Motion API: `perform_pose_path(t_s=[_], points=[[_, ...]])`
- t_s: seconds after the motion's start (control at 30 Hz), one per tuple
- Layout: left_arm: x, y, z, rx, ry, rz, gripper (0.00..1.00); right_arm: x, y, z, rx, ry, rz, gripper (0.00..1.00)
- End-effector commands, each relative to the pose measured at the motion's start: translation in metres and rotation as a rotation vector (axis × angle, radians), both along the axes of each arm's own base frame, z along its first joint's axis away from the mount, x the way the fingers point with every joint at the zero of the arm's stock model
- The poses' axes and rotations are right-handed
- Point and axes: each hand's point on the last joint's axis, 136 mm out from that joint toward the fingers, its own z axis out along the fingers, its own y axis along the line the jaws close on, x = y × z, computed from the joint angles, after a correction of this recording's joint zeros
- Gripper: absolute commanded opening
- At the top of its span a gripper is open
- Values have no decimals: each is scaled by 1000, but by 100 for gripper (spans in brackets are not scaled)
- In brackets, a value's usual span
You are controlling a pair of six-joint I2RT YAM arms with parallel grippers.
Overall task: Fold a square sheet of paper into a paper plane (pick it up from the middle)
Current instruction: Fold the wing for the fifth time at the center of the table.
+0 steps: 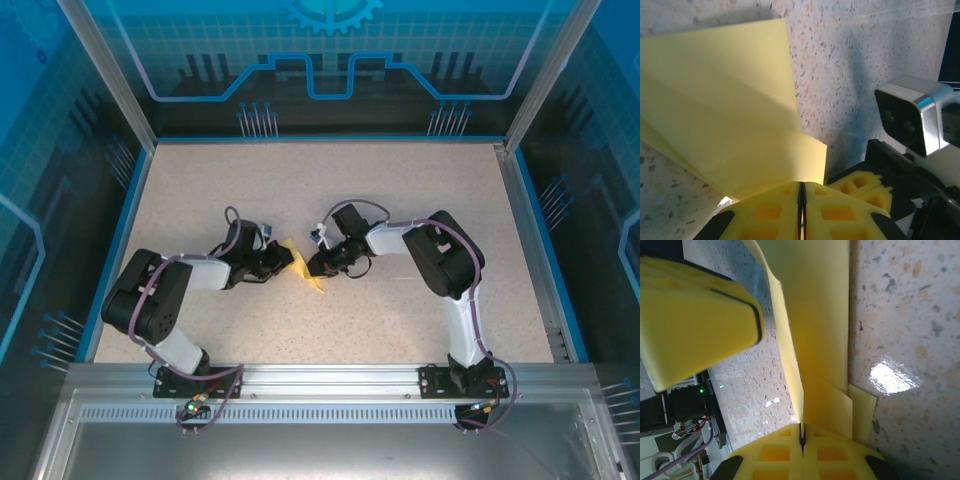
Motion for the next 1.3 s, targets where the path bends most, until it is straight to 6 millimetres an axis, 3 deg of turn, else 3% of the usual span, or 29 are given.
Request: perform_pose_path(t_s=[0.0,0.17,0.5,0.73,0.93,1.1,1.27], points=[[-4,-3,-3,-24,5,-4,13,-4,-10,-21,-51,63,-23,0],[-8,0,-17,-8,37,7,12,-3,-11,-22,-49,70,-27,0],[-5,4,-27,38,80,21,10,-6,-13,-21,-53,68,-18,1],[-14,11,-40,90,154,32,8,4,-10,15,-13,-28,-14,21],[-18,14,-46,112,208,43,7,7,-39,34,-142,-160,-52,28],[-18,14,-47,117,218,40,7,-2,-29,52,-173,-267,2,28],[-17,14,-46,118,220,39,7,-10,-2,45,-184,-256,99,23]])
